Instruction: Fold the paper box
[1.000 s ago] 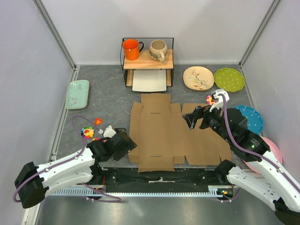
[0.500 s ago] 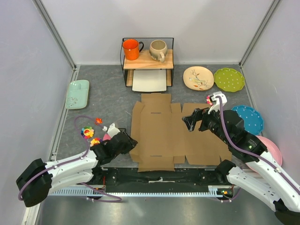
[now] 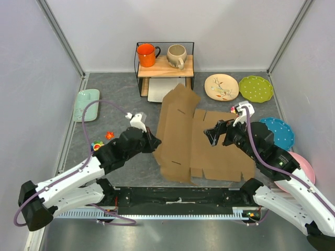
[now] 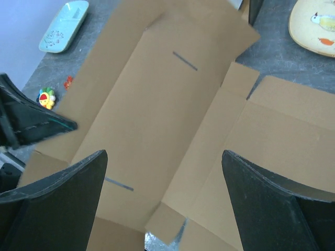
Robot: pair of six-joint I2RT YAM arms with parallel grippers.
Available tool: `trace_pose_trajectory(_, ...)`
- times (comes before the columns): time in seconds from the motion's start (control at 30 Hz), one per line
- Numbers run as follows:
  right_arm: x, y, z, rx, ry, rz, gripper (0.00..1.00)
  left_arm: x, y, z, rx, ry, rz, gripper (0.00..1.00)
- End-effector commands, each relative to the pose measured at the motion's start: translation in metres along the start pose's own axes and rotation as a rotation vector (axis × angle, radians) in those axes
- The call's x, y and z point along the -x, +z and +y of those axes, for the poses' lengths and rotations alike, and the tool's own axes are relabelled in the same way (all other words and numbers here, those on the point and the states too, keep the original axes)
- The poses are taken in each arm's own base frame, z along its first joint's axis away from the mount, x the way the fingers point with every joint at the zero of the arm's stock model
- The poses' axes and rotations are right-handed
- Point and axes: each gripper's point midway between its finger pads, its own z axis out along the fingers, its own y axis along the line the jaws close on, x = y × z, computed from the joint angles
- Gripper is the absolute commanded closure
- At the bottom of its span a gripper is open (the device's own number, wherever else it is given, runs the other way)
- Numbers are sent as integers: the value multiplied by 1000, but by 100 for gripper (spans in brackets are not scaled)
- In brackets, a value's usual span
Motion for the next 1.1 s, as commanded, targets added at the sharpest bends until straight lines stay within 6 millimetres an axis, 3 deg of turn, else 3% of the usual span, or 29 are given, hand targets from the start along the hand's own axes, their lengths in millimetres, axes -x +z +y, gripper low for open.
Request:
trace_pose_trajectory(0.0,46,-19,13,35,-14,-112,2,55,-33,-60,-175,273,-64,98)
trace_pose_trajectory(0.1,55,-24,11,16,-28,-131,2,71,-40,-97,-280,407,-41,98)
trace_pose_trajectory(0.17,55,-25,11,14,-31,-126,2,72,-40,-99,-296,479,5,98)
trace_pose_trajectory(0.2,53,-25,11,14,-31,-121,2,87,-36,-91,-265,461,-6,98)
trace_pose_trajectory(0.27,49,-25,9,12,-30,-112,2,86,-26,-78,-313,376,91,98)
trace_pose_trajectory(0.3,49,-26,9,12,-29,-115,2,104,-18,-50,-268,293,86,98)
trace_pose_trajectory(0.33,47,-26,7,7,-31,-112,2,101,-17,-46,-319,254,136,98)
trace_pose_trajectory(0.4,46,-28,5,0,-32,-118,2,111,-5,-15,-265,190,153,98)
trace_pose_trajectory(0.57,43,-24,1,-16,-52,-105,2,111,30,19,-239,182,243,96)
trace_pose_trajectory(0.6,42,-23,2,-15,-56,-100,2,117,33,19,-241,192,243,90)
trace_pose_trajectory(0.63,40,-21,2,-14,-57,-94,2,118,40,25,-219,190,258,65)
trace_pose_trajectory(0.67,40,-22,2,-14,-63,-93,2,119,44,29,-200,186,270,54)
trace_pose_trajectory(0.73,40,-22,1,-16,-65,-94,2,132,52,45,-86,169,240,42)
trace_pose_trajectory(0.77,40,-23,1,-17,-66,-96,2,138,51,48,-46,145,216,34)
trace_pose_trajectory(0.8,39,-23,-1,-24,-68,-95,2,152,46,59,50,143,141,30)
trace_pose_trajectory(0.87,36,-23,-2,-26,-65,-91,2,160,36,72,161,58,67,26)
trace_pose_trajectory(0.93,32,-20,-4,-30,-62,-85,2,175,10,87,312,-101,-84,25)
trace_pose_trajectory(0.97,30,-19,-4,-30,-61,-81,2,160,4,101,372,-164,-97,25)
trace_pose_trajectory(1.0,29,-17,-3,-26,-56,-83,2,164,-18,97,374,-217,-180,24)
trace_pose_trajectory(1.03,24,-14,-4,-26,-54,-74,2,157,-24,96,366,-355,-212,23)
trace_pose_trajectory(1.07,23,-12,-4,-24,-53,-71,2,131,-24,106,385,-425,-180,23)
